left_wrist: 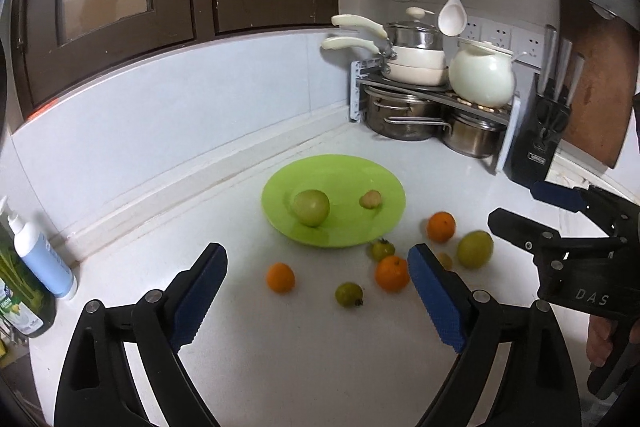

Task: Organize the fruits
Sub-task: 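Open both tools and pull them back from the green plate, then grasp the small green tomato with left tool while right tool grasps the mandarin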

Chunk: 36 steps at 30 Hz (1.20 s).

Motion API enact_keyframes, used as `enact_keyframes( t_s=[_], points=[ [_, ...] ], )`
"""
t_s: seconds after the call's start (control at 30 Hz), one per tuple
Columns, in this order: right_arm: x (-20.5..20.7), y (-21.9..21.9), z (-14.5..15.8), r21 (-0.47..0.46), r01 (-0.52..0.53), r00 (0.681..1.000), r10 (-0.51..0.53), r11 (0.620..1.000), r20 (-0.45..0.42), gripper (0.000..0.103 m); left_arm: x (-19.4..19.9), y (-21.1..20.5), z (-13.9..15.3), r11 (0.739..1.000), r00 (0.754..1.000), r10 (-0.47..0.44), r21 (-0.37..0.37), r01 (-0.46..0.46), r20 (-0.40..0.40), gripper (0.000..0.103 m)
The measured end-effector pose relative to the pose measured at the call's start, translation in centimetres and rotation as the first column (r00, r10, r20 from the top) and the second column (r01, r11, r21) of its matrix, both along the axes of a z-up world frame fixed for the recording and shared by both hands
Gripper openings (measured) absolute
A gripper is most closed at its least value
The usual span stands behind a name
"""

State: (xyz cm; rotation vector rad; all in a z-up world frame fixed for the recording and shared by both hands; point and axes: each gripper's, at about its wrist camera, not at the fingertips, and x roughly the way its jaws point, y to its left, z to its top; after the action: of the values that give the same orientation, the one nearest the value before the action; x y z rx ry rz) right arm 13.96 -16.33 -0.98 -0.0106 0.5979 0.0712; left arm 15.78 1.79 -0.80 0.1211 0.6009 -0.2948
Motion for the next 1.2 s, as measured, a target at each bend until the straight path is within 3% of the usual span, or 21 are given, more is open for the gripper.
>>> enact_keyframes(
  t_s=[0.33, 0.7, 1.0, 1.2],
  points=[
    [-1.7, 0.9, -3.4, 0.013, 0.036, 0.996, -0.035, 0.999, -0.079, 0.078, -1.0, 0.3, -2.8, 0.997, 0.998, -0.060, 0.050, 0.060, -0.013, 0.092],
    [-0.2, 1.1, -7.3, -0.020, 0.069, 0.980, -0.072, 0.997, -0.183, 0.077, 1.4, -0.6, -7.1, 0.988, 0.988, -0.117, 0.092, 0.126, -0.102, 0.091],
    [1.4, 0.9, -9.8, 0.001, 0.066, 0.968, -0.064, 0.998, -0.244, 0.075, 3.7, -1.5, -9.3, 0.982, 0.973, -0.162, 0.073, 0.175, -0.166, 0.077],
    [2.9, 0.7, -10.9, 0.045, 0.047, 0.960, -0.033, 0.998, -0.278, 0.062, 5.5, -2.4, -10.3, 0.983, 0.964, -0.168, 0.040, 0.180, -0.205, 0.069]
  ],
)
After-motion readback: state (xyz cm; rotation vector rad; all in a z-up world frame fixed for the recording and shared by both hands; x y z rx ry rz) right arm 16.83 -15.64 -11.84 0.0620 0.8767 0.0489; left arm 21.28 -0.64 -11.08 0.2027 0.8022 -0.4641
